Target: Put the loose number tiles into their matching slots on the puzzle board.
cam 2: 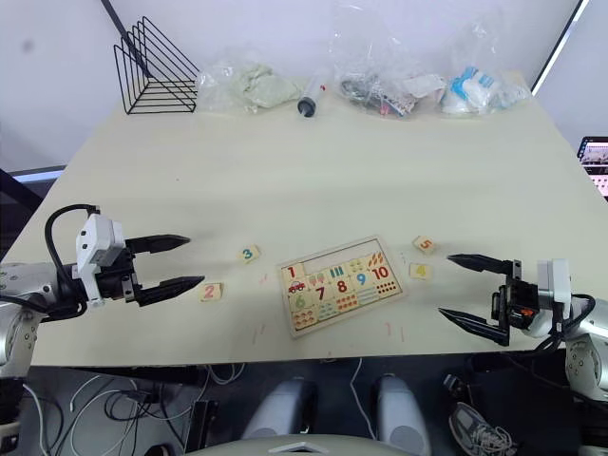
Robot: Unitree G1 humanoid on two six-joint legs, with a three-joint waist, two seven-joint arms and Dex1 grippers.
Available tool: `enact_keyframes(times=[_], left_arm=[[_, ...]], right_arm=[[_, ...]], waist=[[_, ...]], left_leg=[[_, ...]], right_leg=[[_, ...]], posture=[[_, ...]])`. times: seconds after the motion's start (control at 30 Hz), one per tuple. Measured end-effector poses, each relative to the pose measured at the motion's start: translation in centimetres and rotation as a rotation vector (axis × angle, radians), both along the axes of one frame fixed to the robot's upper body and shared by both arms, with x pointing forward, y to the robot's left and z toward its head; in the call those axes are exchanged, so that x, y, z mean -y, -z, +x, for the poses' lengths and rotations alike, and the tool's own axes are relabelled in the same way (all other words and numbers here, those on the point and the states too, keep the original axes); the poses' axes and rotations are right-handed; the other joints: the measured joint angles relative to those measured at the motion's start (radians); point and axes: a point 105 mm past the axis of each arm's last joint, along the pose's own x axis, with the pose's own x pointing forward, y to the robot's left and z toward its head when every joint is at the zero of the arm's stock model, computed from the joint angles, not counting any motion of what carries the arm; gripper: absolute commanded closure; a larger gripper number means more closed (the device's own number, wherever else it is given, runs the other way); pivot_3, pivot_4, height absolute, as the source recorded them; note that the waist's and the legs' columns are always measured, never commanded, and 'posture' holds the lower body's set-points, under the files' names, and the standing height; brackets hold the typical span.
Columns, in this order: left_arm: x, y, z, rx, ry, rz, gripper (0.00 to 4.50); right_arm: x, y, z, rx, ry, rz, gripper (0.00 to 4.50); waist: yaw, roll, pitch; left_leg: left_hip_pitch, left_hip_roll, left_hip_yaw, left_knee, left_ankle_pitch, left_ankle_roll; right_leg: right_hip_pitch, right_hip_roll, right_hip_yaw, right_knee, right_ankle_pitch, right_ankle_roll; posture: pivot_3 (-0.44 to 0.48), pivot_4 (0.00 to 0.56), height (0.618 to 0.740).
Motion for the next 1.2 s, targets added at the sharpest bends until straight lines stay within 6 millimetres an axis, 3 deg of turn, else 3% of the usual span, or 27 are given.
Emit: enact_keyframes(times=[0.33,0.57,1.03,1.2], left_arm=[[-0.7,3.4,0.0,-0.016,0.235,0.113,0.10],[-1.1,5.3,0.9,-0.054,0.263,0.157,0.10],[-0.6,5.6,1.5,-0.075,0.293,0.173,0.10],[-0.6,5.6,1.5,-0.081,0.296,0.172,1.70]], right_arm=[[0.0,0.0,0.1,0.027,0.007,-0.004,0.00],[0.1,0.1,0.1,0.034,0.013,-0.007,0.00],[0.3,0.4,0.1,0.024,0.039,-0.004,0.00],[0.2,0.3,0.1,0.025,0.040,-0.004,0.00]], waist=[[0.000,0.000,0.000],[-0.001,0.000,0.000],[-0.001,0.000,0.000],[-0.001,0.000,0.000]], left_leg=[[0.000,0.001,0.000,0.000,0.000,0.000],[0.000,-0.001,-0.001,0.000,0.000,0.000],[0.000,-0.001,-0.001,0.001,0.000,0.000],[0.001,-0.001,-0.001,0.001,0.000,0.000]], right_leg=[[0.000,0.000,0.000,0.001,0.000,0.000],[0.000,0.001,-0.001,0.002,0.000,0.001],[0.000,0.002,-0.001,0.002,0.000,0.001],[0.000,0.002,-0.001,0.002,0.000,0.001]], posture=[[0.000,0.150,0.740],[0.000,0.150,0.740],[0.000,0.150,0.740],[0.000,0.150,0.740]])
